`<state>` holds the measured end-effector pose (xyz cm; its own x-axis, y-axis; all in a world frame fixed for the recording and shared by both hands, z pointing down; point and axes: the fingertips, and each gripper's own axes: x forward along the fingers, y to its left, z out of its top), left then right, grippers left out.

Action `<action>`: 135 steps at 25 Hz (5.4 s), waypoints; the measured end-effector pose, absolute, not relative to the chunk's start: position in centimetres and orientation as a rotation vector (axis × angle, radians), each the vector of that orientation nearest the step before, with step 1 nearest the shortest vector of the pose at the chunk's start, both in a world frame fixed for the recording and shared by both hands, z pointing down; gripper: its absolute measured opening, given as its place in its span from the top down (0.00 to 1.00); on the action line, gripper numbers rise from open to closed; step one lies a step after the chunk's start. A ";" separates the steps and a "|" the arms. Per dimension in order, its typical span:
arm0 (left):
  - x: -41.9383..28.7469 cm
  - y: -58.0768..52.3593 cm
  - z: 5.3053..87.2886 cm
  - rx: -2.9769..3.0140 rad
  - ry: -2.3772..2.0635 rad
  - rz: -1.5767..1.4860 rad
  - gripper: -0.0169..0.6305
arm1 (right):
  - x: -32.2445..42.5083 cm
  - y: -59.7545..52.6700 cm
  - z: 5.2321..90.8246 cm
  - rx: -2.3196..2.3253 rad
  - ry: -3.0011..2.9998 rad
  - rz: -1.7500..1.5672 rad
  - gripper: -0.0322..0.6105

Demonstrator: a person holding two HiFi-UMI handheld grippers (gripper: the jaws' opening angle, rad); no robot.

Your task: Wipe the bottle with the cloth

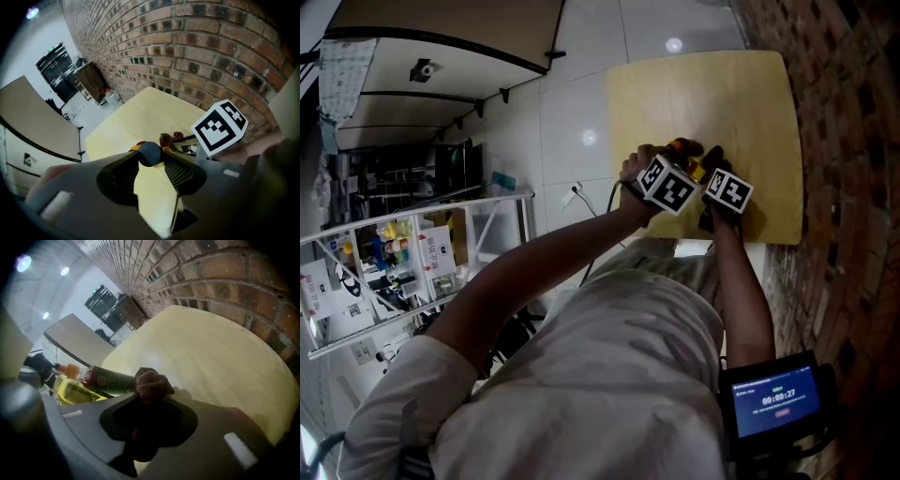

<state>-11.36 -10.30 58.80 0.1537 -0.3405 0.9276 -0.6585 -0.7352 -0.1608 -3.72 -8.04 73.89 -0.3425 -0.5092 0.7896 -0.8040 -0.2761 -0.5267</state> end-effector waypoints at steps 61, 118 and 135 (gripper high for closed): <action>-5.6 -10.3 61.4 2.283 -0.459 2.038 0.68 | -5.8 -2.5 62.6 1.552 -2.423 1.433 0.82; -8.3 -7.1 58.2 2.603 -0.889 1.602 0.66 | 1.8 7.0 67.4 1.413 -2.025 1.417 0.83; -21.9 4.7 47.8 2.674 -1.043 1.047 0.74 | 1.5 9.4 55.2 1.726 -2.100 1.063 0.83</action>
<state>-21.91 4.67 47.79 0.5330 -0.5672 0.6279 -0.6260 -0.7636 -0.1583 1.47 9.44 55.18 -0.2842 -0.7600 0.5845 -0.9210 0.0470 -0.3866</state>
